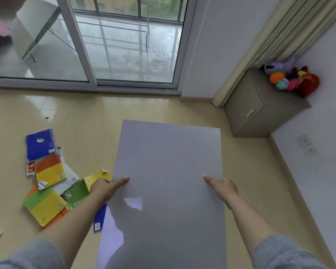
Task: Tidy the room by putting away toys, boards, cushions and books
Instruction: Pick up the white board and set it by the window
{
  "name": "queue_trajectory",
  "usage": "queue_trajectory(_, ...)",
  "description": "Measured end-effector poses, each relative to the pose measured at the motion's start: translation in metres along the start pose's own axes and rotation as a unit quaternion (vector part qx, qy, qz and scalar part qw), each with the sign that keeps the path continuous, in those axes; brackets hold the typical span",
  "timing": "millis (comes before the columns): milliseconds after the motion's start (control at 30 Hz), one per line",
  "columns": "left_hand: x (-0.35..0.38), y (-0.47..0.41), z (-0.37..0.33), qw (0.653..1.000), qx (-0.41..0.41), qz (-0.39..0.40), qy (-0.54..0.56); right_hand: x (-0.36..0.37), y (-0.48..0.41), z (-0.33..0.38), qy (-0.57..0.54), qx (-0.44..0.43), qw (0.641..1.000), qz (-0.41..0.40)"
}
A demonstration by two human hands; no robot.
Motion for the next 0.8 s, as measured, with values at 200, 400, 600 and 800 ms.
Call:
queue_trajectory(200,-0.034,-0.055,-0.056,1.000,0.001,-0.028,0.014,0.007,-0.048,0.096,0.010,-0.037,0.999,-0.002)
queue_trajectory(400,-0.050,-0.113,-0.109,0.998,0.000,-0.061,0.019,0.019,-0.113,0.184,0.032,-0.065,0.997,0.016)
queue_trajectory(600,-0.072,-0.183,-0.160,0.992,-0.019,-0.118,0.049,0.044,-0.192,0.287,0.051,-0.089,0.993,0.060)
queue_trajectory(800,-0.093,-0.236,-0.194,0.977,-0.078,-0.180,0.083,0.080,-0.273,0.395,0.095,-0.130,0.979,0.122)
Point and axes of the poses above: each hand's wrist, its own y-axis away from the middle knuckle, its own x-axis out of the palm, z = x × y, the point moved 8 cm from there along -y, towards the middle knuckle, and after that the axes turned 2 degrees about -z, right-handed, at the moved point
